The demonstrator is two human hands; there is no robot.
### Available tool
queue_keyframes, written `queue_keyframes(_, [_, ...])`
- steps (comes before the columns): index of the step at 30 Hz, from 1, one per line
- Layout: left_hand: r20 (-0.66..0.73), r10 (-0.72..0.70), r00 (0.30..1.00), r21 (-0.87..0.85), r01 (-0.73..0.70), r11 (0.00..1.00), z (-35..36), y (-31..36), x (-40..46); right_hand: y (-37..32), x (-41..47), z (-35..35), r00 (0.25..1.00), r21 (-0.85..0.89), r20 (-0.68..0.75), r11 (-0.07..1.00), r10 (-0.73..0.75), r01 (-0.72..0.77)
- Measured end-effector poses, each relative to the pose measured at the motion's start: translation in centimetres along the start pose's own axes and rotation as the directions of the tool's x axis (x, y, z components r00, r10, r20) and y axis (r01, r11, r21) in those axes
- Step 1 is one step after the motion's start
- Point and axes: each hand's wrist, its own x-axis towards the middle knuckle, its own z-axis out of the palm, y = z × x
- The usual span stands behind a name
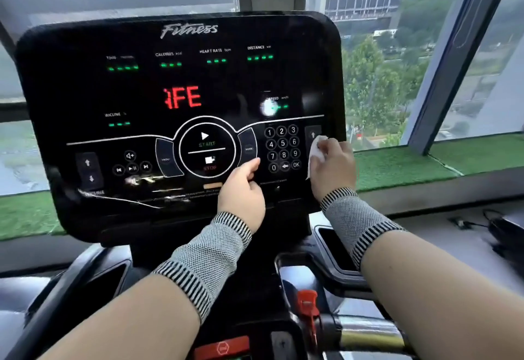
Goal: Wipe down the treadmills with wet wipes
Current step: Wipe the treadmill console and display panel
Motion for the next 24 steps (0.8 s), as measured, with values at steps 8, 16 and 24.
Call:
queue_keyframes(8, [-0.063,-0.072,0.995,-0.01,0.072,0.997,-5.8,-3.3,-0.7,-6.9,-4.1,4.6,0.97,0.049,0.09,0.974,-0.227,0.223])
queue_keyframes(16, [-0.216,-0.177,0.96,-0.002,0.181,0.984,-17.3,-11.6,-0.1,-19.7,-10.2,13.5,0.87,0.065,0.18,0.888,-0.459,0.455])
queue_keyframes(24, [-0.243,-0.253,0.937,-0.104,0.234,0.967,-22.4,-16.2,-1.0,-25.0,-15.6,19.3,0.747,0.036,0.369,0.812,-0.553,0.583])
